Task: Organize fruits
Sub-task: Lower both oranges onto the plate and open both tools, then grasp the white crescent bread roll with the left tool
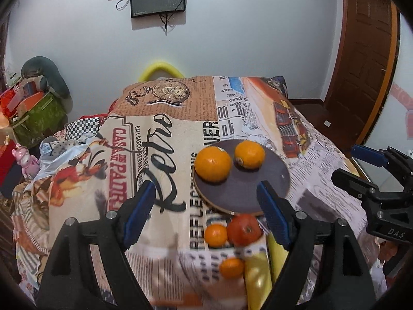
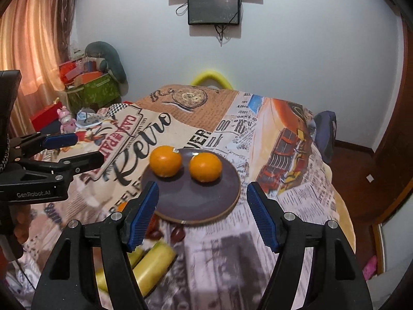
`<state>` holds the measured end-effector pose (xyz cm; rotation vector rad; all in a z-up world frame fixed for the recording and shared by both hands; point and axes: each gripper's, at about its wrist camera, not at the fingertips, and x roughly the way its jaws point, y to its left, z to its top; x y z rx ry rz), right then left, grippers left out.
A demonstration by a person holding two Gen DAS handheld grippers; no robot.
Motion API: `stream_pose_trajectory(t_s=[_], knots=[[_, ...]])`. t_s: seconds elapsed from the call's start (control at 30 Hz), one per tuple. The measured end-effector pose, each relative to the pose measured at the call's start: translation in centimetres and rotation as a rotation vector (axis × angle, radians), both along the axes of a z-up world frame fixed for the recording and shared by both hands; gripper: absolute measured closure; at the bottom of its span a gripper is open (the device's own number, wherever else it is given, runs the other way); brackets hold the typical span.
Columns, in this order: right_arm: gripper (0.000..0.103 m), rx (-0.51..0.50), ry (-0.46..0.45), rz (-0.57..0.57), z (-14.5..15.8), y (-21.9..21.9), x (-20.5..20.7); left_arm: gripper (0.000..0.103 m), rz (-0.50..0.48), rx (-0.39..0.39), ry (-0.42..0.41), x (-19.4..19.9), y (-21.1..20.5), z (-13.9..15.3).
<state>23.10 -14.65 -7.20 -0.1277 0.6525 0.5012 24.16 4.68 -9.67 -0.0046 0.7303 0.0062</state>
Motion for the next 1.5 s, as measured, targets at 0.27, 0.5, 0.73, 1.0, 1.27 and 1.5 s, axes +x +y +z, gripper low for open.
stream_pose_trajectory(t_s=[0.27, 0.5, 0.73, 1.0, 1.27, 1.5], knots=[[0.034, -0.01, -0.004, -0.02, 0.2, -0.7, -4.1, 0.018, -0.03, -0.018, 0.016, -5.1, -1.0, -0.2], [0.034, -0.013, 0.011, -0.038, -0.8, -1.4, -6.3, 0.018, -0.072, -0.017, 0.088, -8.1, -2.6, -3.0], [0.034, -0.008, 0.042, -0.052, -1.9, -2.1, -7.8, 0.018, -0.102, -0.052, 0.195, -9.8, -3.8, -6.7], [0.034, -0.006, 0.069, -0.057, -2.8, -2.4, -8.3, 0.018, -0.147, -0.093, 0.273, -10.7, -5.0, -9.8], [0.034, -0.01, 0.091, -0.054, -3.5, -2.1, -8.3, 0.042, -0.201, -0.118, 0.275, -11.0, -5.7, -10.6], [0.034, -0.015, 0.123, -0.049, -4.6, -1.6, -7.9, 0.073, -0.204, -0.154, 0.236, -12.2, -4.3, -9.7]])
